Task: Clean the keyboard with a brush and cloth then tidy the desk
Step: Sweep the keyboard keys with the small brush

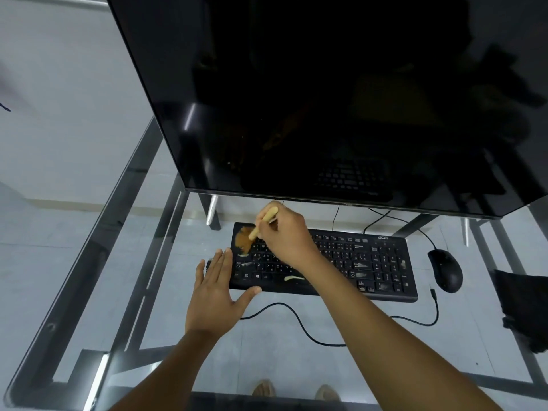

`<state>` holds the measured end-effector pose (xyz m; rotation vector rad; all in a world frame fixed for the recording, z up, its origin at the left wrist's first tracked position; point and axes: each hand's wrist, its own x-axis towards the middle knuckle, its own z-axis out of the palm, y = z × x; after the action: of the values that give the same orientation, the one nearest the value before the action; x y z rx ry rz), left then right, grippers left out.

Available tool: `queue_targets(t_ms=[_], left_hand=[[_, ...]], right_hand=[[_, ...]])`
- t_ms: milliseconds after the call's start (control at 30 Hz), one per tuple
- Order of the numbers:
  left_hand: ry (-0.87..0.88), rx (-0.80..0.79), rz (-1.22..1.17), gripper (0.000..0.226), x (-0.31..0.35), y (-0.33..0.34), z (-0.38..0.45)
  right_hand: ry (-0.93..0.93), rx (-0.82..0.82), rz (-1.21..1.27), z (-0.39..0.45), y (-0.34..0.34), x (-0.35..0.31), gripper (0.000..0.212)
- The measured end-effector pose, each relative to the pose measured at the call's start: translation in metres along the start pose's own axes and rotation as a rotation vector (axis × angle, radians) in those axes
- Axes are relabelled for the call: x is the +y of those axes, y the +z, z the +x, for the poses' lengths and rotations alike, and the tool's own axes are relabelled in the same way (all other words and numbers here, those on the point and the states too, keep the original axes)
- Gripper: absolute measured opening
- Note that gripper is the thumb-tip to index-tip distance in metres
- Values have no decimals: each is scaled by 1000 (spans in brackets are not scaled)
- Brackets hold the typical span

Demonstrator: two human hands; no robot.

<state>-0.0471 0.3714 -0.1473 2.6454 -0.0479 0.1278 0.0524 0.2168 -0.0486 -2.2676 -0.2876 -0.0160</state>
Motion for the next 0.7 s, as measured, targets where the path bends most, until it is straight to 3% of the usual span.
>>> queue_targets(t_ms=[100,233,367,467,600,700], left_hand=[[0,5,-11,93,1,-1,0],[0,12,-17,91,2,-2,-1],[15,30,-30,91,2,-3,-1],[16,25,-35,91,1,-2,0],[12,2,-19,93,-2,1,0],[0,5,-22,94,-2,2,0]], right_hand=[[-31,128,-24,0,1,2,6],[-48,-33,-65,0,0,0,6],[12,130,-32,-5,-27,14,4],[85,-6,-37,-15,-52,33,5],[88,171,-30,-21,-71,39,6],[69,-74,-70,-22,-64,36,8]])
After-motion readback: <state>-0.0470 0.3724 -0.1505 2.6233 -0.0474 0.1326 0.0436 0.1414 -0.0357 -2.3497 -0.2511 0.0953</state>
